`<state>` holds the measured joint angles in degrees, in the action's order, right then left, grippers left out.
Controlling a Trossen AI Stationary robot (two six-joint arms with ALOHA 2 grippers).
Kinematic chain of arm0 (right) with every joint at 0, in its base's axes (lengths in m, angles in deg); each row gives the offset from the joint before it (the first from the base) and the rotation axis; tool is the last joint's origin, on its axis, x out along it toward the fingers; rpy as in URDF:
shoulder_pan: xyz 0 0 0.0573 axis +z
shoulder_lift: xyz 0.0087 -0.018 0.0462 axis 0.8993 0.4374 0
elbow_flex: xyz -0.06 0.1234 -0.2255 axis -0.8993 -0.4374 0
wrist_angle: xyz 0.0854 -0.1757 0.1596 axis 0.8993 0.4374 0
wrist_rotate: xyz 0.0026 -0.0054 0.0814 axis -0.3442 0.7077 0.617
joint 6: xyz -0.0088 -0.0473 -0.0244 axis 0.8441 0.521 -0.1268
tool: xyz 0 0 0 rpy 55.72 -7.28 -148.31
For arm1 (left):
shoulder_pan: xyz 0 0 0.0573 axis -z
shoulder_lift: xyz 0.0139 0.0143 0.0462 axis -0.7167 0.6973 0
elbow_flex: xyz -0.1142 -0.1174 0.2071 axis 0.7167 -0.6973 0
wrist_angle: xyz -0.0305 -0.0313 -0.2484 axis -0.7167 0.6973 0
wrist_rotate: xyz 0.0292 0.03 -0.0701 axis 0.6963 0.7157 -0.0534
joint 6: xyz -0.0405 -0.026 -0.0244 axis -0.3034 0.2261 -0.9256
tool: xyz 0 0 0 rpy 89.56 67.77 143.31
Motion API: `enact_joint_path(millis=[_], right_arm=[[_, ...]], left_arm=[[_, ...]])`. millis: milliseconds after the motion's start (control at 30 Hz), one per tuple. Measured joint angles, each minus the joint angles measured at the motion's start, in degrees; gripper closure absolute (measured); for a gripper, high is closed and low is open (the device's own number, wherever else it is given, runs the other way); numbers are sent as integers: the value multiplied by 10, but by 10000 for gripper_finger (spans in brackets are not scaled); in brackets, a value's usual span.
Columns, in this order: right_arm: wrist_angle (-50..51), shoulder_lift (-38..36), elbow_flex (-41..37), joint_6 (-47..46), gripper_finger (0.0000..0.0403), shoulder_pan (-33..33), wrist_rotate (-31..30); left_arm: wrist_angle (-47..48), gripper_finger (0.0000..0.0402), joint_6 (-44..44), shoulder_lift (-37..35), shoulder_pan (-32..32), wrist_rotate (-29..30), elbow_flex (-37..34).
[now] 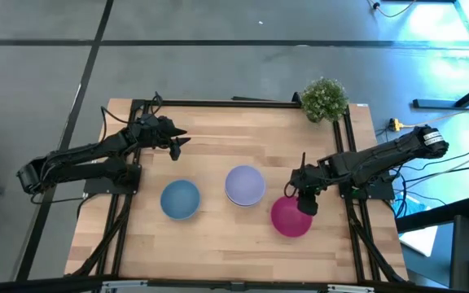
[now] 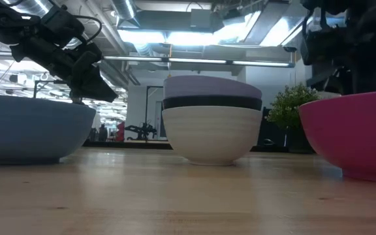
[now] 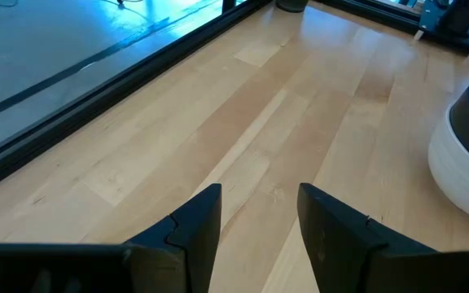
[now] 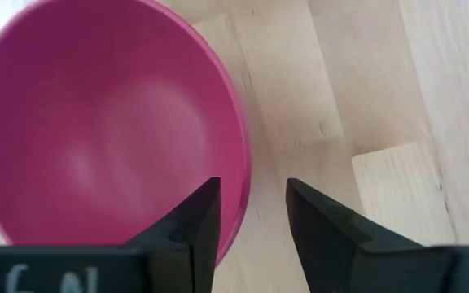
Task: Nest bowls inside each other
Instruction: Stack the pink bowl on top of the purple bowl
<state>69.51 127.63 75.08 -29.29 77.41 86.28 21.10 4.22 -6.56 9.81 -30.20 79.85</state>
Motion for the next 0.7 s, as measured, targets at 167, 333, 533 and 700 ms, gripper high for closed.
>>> enact_joint_path(millis=[167,333,533,700], right_arm=[[-10,0,-13,-10,270,0,5],[-15,0,-21,-10,303,0,5],[-23,0,-21,-8,384,0,5],[-21,0,-21,-25,392,0,6]], left_arm=[[0,244,0,0,0,0,0],[0,244,0,0,0,0,0],[0,244,0,0,0,0,0],[0,244,0,0,0,0,0]])
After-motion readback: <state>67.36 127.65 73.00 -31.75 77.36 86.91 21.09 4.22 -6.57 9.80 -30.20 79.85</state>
